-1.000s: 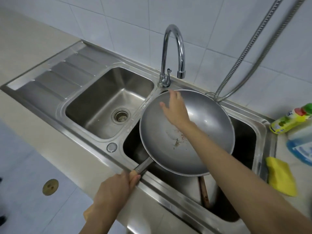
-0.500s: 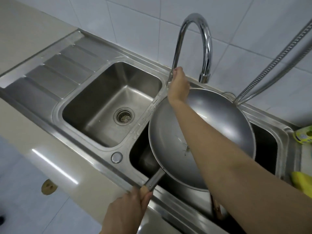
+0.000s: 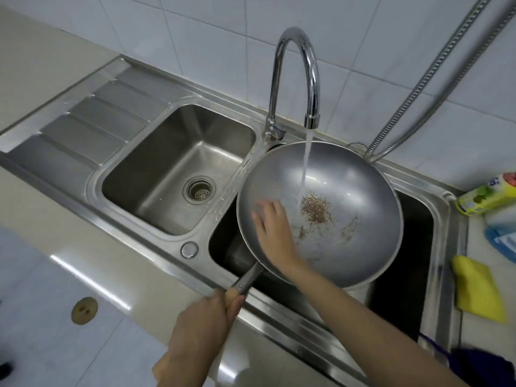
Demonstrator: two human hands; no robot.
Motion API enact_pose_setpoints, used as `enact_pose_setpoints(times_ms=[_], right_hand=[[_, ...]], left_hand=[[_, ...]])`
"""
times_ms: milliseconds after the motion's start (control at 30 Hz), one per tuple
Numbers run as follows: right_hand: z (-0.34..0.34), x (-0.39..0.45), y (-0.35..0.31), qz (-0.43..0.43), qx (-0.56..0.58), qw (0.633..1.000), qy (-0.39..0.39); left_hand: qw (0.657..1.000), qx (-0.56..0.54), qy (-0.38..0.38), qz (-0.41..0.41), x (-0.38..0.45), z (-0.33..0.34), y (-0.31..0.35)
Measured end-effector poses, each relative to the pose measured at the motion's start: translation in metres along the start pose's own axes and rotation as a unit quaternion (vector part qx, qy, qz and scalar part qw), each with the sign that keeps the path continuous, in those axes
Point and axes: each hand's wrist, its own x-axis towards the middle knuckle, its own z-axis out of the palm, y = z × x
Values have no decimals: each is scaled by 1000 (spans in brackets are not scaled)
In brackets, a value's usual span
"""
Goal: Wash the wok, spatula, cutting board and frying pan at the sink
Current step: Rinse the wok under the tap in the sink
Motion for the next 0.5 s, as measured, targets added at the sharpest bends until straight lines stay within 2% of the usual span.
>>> enact_pose_setpoints(times_ms=[100,167,233,333,433,500], right_hand=[[-31,-77,18,-37,-44,998,-3],[-57,-119,32,-17,-55,998,28],[-76,-153,40,68,-16,992,108],[-81,-182,47,225,90,949,202],[-78,-186,59,334,160,909,188],[-80,-185,64,371,234,881,177]], left_hand=[[1000,4,23,10,-4,3,-2],[1000,-4,16,6,-5,5,-4],[1000,-10,10,1,-5,7,-4],[1000,-8,10,-2,-9,5,-1],[1000,0,7,-12,-8,5,0],[1000,-1,5,-19,-5,8,-3]])
